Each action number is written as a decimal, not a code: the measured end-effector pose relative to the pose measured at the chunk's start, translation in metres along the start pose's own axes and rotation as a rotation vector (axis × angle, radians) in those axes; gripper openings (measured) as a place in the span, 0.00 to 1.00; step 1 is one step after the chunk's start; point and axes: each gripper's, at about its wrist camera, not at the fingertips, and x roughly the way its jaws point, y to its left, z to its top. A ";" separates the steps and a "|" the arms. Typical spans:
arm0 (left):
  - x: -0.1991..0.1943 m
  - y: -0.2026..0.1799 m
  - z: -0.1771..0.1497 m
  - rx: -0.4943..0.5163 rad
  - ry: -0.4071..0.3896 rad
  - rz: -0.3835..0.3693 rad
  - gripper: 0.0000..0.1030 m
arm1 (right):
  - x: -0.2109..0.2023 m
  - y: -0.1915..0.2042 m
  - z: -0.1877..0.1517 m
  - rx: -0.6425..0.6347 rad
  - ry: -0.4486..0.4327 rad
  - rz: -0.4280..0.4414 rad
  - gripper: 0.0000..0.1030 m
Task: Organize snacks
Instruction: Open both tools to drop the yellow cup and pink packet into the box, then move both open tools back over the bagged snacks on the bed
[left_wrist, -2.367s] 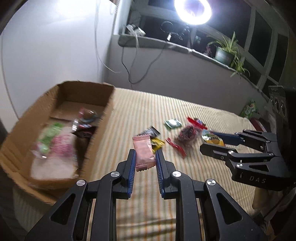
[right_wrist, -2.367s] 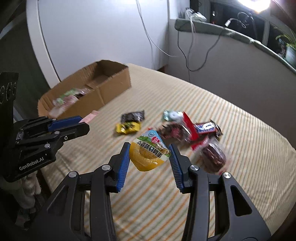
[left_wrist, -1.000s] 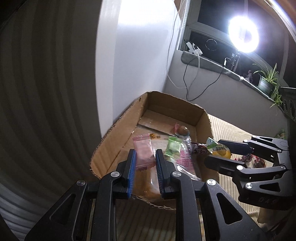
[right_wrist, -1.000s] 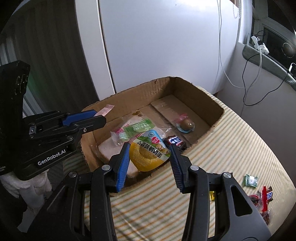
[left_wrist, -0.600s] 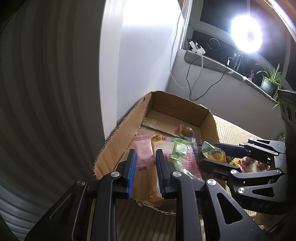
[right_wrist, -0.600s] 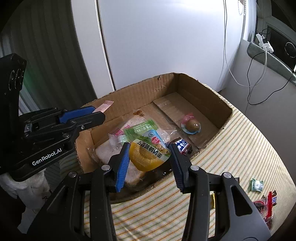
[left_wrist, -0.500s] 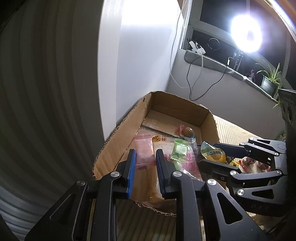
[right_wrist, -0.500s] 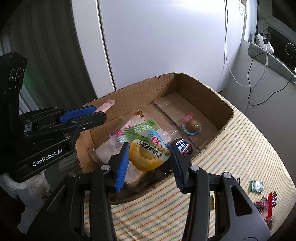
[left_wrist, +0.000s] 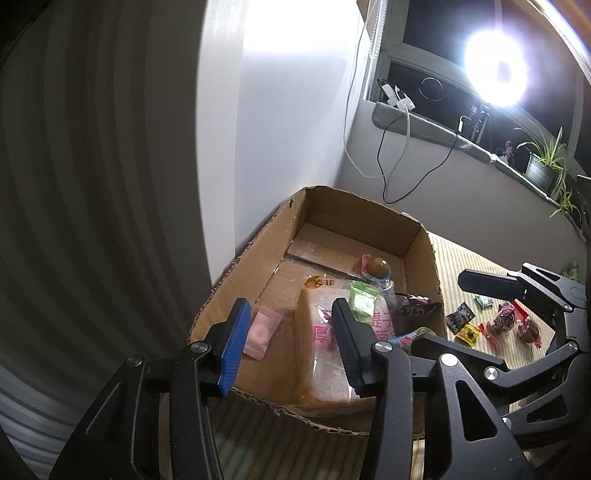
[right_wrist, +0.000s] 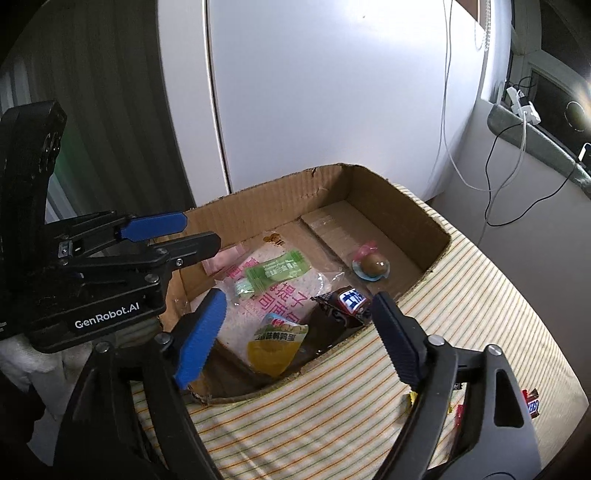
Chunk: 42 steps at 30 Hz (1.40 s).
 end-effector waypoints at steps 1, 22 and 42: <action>0.000 -0.001 0.000 0.001 -0.001 0.000 0.45 | 0.000 -0.001 0.000 0.002 -0.001 -0.001 0.82; -0.015 -0.036 0.004 0.042 -0.036 -0.066 0.45 | -0.037 -0.028 -0.016 0.053 -0.047 -0.033 0.82; -0.017 -0.112 -0.008 0.158 -0.009 -0.208 0.51 | -0.103 -0.121 -0.085 0.206 -0.055 -0.209 0.92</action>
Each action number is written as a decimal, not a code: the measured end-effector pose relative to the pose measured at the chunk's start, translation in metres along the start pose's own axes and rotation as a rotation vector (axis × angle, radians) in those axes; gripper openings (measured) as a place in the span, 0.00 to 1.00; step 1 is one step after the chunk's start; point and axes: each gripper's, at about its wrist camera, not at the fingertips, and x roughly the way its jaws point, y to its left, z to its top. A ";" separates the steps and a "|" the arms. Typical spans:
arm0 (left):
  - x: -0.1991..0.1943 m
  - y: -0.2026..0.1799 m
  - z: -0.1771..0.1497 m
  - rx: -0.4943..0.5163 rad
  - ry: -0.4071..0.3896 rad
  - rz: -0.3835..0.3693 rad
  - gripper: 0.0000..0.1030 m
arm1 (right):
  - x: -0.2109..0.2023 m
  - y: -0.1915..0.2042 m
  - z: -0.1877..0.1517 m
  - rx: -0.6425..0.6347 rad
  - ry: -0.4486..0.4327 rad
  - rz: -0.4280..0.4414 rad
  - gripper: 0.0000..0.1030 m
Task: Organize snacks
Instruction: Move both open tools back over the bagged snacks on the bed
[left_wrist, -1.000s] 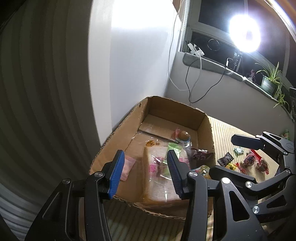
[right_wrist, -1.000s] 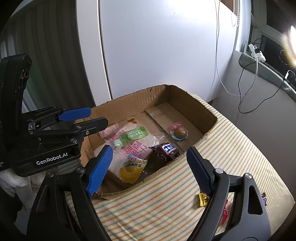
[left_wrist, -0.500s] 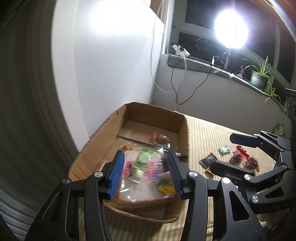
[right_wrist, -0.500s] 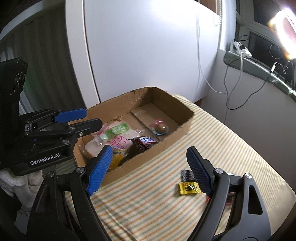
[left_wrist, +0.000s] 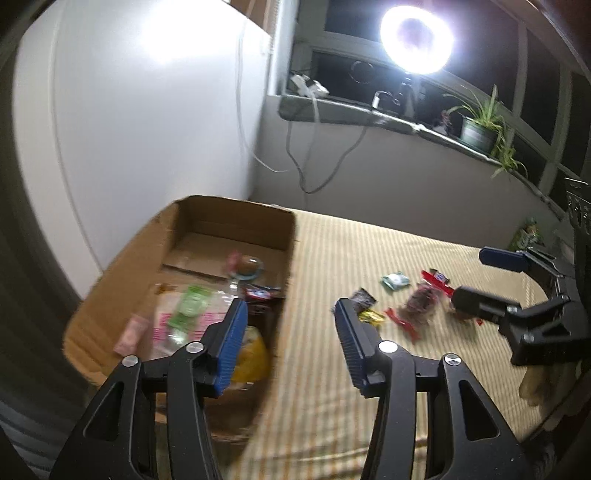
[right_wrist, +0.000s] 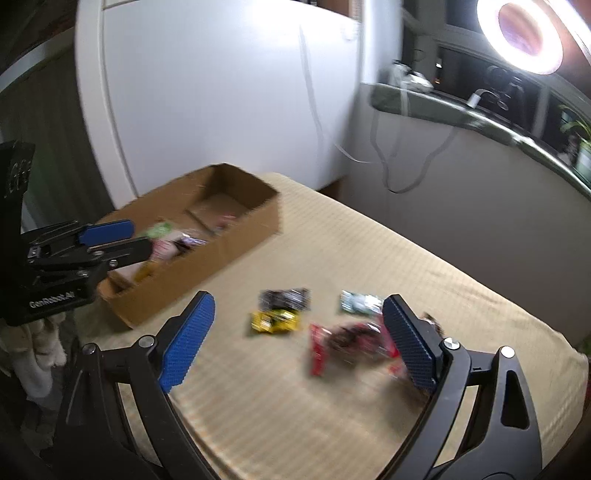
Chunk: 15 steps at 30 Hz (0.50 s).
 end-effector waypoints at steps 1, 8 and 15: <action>0.002 -0.005 -0.001 0.008 0.003 -0.008 0.52 | -0.002 -0.007 -0.003 0.007 0.003 -0.010 0.92; 0.015 -0.033 -0.005 0.045 0.032 -0.064 0.52 | -0.012 -0.056 -0.028 0.066 0.036 -0.082 0.92; 0.032 -0.067 -0.010 0.102 0.072 -0.129 0.52 | -0.010 -0.086 -0.050 0.104 0.077 -0.104 0.92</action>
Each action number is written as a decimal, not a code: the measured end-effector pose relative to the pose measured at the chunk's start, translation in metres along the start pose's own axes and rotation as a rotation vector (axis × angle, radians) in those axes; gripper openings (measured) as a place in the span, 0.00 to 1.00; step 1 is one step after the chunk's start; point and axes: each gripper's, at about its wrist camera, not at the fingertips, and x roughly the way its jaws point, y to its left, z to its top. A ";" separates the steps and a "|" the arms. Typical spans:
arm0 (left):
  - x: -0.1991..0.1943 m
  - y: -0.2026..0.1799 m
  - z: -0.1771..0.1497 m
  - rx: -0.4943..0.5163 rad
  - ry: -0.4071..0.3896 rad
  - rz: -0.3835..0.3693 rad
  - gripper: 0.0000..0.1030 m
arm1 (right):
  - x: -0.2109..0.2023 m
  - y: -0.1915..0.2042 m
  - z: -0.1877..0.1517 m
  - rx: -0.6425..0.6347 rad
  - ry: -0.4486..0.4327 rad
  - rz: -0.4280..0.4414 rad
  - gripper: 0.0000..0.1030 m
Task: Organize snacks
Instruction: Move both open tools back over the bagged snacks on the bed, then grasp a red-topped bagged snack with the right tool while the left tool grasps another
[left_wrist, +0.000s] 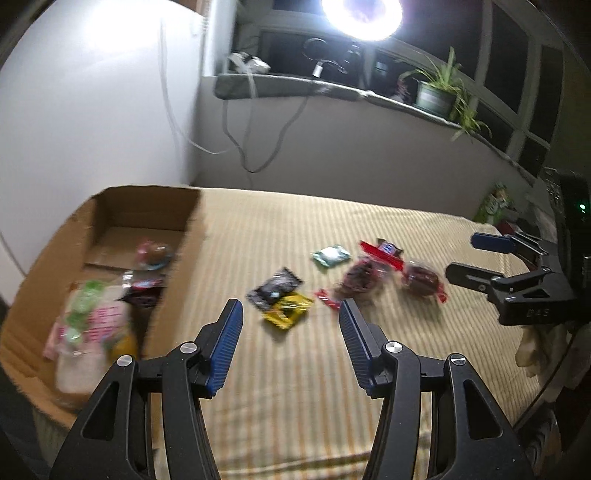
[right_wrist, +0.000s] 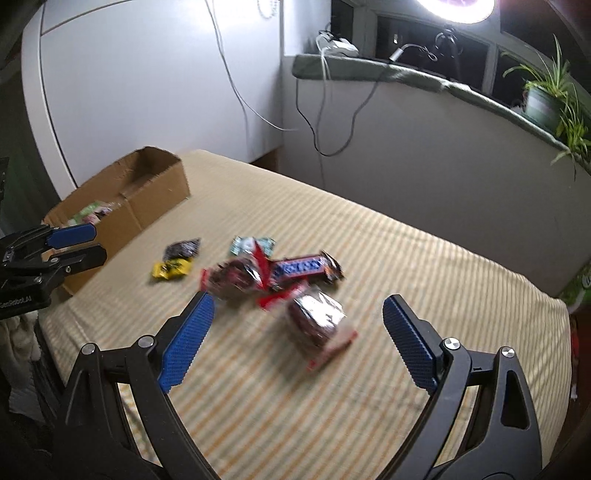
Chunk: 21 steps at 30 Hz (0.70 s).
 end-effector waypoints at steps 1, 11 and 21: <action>0.003 -0.005 0.001 0.009 0.006 -0.011 0.52 | 0.002 -0.002 -0.002 -0.002 0.006 -0.002 0.92; 0.039 -0.037 0.010 0.076 0.063 -0.083 0.52 | 0.028 -0.012 -0.011 0.024 0.065 0.060 0.92; 0.082 -0.053 0.019 0.133 0.137 -0.112 0.52 | 0.056 -0.017 -0.008 0.050 0.107 0.088 0.92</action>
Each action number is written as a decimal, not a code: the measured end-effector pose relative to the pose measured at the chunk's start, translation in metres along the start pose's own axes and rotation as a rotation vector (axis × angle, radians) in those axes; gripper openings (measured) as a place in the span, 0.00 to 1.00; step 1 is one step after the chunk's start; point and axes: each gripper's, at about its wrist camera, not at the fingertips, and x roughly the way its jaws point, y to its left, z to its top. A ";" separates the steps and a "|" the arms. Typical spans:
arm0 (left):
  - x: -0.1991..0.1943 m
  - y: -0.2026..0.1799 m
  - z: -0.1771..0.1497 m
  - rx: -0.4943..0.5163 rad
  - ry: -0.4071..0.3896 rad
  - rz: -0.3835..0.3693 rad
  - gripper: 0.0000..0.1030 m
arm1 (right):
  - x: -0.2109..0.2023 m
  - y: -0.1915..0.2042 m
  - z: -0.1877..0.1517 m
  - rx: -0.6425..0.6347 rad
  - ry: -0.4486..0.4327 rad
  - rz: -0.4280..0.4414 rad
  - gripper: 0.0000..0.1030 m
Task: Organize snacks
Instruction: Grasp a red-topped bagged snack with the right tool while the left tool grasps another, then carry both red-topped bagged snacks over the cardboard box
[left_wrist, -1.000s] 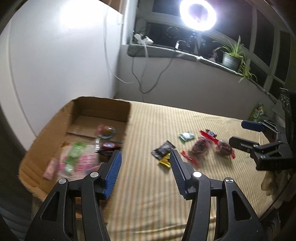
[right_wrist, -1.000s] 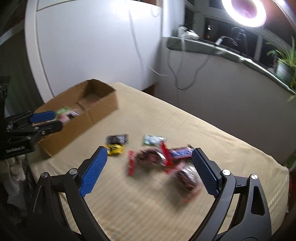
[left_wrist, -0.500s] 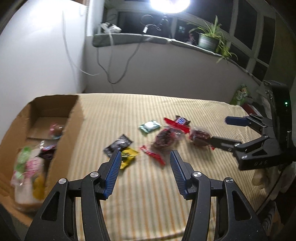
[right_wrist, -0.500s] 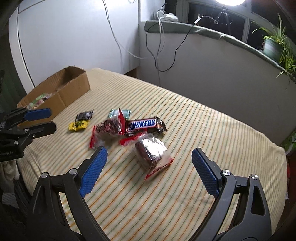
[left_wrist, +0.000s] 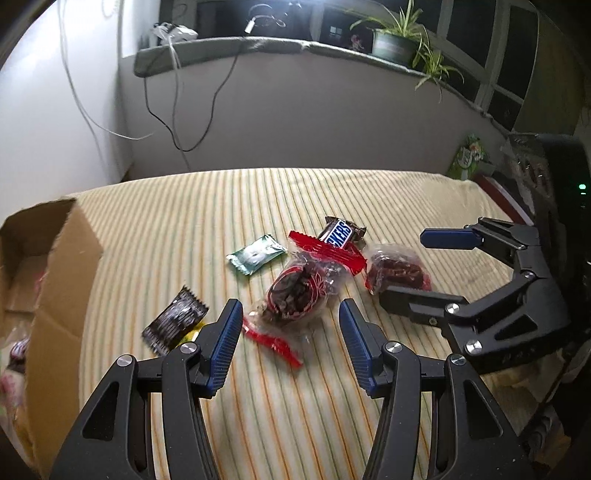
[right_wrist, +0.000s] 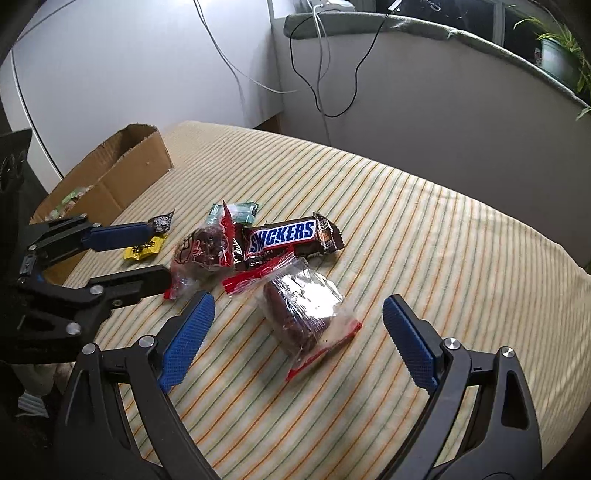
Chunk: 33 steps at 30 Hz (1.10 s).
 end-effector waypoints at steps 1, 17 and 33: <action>0.004 0.000 0.001 0.007 0.007 -0.002 0.52 | 0.001 0.000 0.000 -0.005 0.001 0.000 0.92; 0.023 0.000 0.006 0.012 0.021 -0.033 0.36 | 0.021 -0.002 -0.001 -0.002 0.058 0.028 0.41; -0.012 0.003 0.004 -0.037 -0.043 -0.053 0.30 | -0.013 0.004 -0.005 0.003 -0.005 -0.006 0.38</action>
